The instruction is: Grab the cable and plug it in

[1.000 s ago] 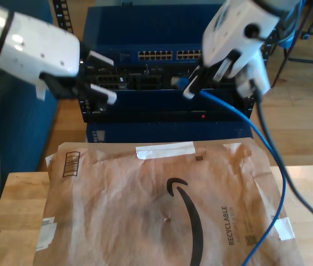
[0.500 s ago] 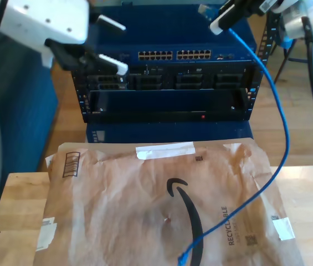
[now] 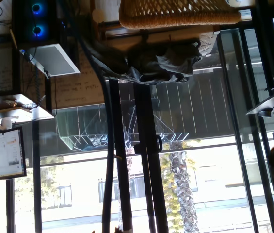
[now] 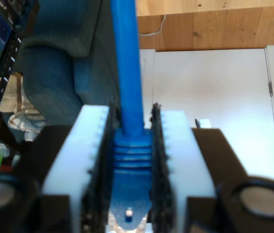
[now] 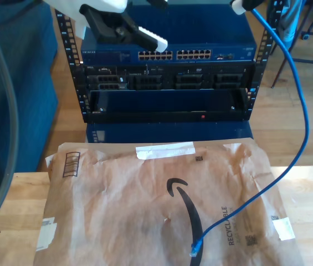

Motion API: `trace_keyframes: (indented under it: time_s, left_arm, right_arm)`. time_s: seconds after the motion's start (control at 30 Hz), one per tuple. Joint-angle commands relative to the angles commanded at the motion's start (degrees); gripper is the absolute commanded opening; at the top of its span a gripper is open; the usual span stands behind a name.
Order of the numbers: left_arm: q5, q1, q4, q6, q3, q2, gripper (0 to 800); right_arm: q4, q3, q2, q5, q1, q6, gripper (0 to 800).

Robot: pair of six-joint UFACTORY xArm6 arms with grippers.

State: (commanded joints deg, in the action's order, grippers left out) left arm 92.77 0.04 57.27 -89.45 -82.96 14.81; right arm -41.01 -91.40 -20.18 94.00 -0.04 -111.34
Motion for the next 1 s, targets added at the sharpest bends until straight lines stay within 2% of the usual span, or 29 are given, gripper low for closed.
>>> trace_keyframes:
  time_s: [0.13,0.3,0.4,0.53,1.0]
  left_arm:
    - [-0.1,-2.2,0.4,-1.1,-1.7,-0.1,800]
    - [0.1,-2.2,4.6,-2.1,-2.3,-0.2,798]
    - [0.1,-2.2,5.3,-2.1,-3.2,-0.2,798]
    - [0.0,-2.8,5.5,-2.1,-3.4,-0.3,798]
    - [0.3,-3.4,5.7,-2.0,-3.1,-0.2,784]
  right_arm:
    - [0.1,0.7,-0.4,0.0,0.1,0.6,3]
    - [0.3,1.1,-0.8,0.1,0.2,1.7,3]
    - [-0.2,4.7,-2.5,-0.2,0.2,1.9,3]
    - [-0.2,6.7,-3.7,-0.4,0.3,3.5,3]
    - [-0.4,6.1,-3.4,-0.5,1.1,3.5,3]
